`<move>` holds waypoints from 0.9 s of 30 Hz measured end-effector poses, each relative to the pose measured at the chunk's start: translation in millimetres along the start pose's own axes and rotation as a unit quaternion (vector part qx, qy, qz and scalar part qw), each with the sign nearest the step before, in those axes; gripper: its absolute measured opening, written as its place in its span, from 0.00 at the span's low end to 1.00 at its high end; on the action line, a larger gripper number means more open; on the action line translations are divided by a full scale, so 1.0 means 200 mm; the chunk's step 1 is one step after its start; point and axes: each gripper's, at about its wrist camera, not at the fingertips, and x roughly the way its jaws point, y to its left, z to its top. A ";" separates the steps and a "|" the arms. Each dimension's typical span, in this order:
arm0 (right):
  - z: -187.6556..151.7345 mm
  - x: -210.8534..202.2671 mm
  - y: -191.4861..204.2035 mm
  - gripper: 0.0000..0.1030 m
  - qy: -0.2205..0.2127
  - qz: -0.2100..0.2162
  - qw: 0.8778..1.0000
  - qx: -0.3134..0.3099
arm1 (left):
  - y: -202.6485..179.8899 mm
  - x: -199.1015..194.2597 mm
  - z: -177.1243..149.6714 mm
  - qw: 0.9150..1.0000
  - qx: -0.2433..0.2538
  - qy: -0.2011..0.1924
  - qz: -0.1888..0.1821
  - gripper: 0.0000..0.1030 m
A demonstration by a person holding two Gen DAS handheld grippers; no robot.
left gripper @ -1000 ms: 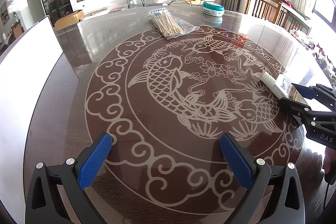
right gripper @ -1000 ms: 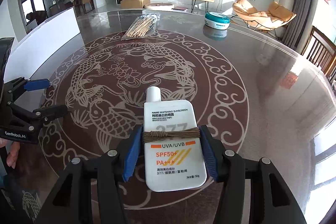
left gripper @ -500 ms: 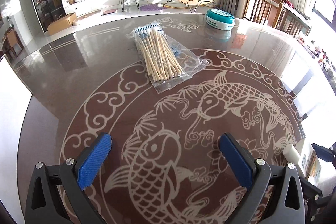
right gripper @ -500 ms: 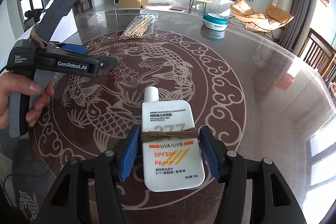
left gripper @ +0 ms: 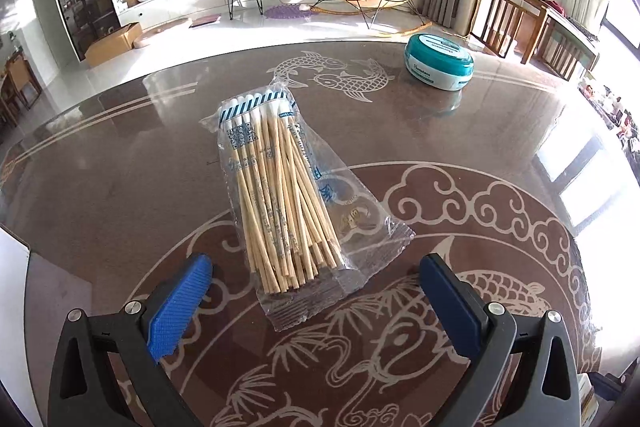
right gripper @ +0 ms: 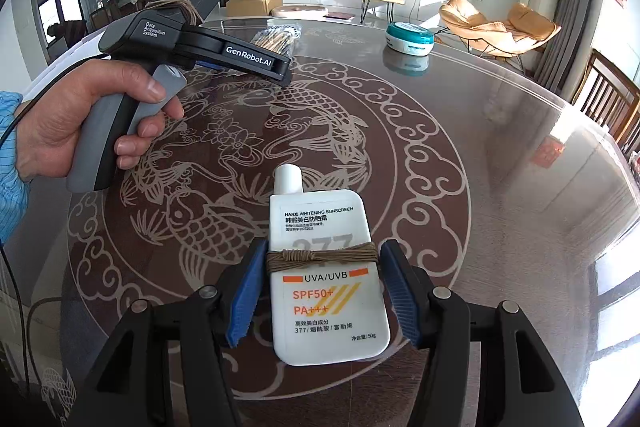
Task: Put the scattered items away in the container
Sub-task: 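Grasp the cotton swab bag with the left tool while the right tool holds the sunscreen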
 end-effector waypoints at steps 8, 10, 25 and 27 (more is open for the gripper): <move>0.00 0.00 0.00 0.56 0.000 0.000 1.000 0.000 | -0.02 0.08 0.13 1.000 -0.009 0.010 0.008 1.00; 0.00 0.00 0.00 0.56 0.000 0.000 1.000 0.000 | 0.01 0.12 0.18 1.000 -0.015 0.020 0.012 1.00; 0.00 0.00 0.00 0.56 0.000 0.000 1.000 0.000 | 0.21 0.09 0.24 0.997 -0.070 -0.005 0.011 0.33; 0.00 0.00 0.00 0.56 0.000 0.000 1.000 0.000 | 0.23 0.04 0.15 0.997 -0.071 -0.011 0.001 0.33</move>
